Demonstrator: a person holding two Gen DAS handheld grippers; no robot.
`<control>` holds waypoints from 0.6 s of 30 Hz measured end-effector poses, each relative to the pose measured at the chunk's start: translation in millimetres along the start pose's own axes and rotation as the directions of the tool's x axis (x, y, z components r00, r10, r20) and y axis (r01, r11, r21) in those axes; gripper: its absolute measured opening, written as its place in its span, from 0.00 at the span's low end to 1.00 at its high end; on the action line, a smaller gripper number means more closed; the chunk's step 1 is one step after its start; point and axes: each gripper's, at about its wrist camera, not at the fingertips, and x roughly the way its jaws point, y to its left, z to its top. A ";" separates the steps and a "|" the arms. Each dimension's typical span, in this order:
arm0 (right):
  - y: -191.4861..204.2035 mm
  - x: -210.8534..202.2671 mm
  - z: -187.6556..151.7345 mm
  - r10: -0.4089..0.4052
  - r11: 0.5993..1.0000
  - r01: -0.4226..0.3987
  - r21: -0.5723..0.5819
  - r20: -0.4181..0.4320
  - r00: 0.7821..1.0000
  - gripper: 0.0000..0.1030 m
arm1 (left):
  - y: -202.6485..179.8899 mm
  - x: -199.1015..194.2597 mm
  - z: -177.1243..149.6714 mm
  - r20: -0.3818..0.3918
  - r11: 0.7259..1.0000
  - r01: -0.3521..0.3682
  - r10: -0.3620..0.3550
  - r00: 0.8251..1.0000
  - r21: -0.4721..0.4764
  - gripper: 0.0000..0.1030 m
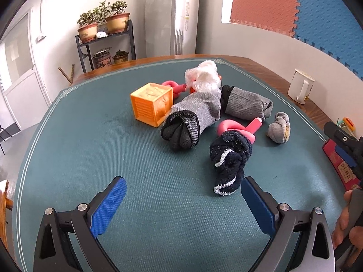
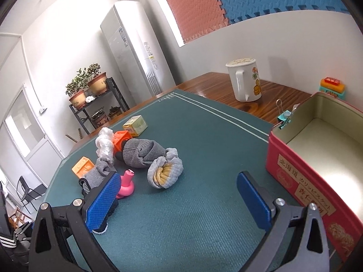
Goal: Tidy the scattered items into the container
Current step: 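Move both grippers toward the pile of socks on the table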
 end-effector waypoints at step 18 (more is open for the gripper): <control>10.1 -9.1 -1.7 -0.080 0.996 0.083 -0.041 0.064 0.995 0.99 | -1.5 8.0 -8.0 -0.039 1.000 0.016 -0.016 0.999 0.009 0.99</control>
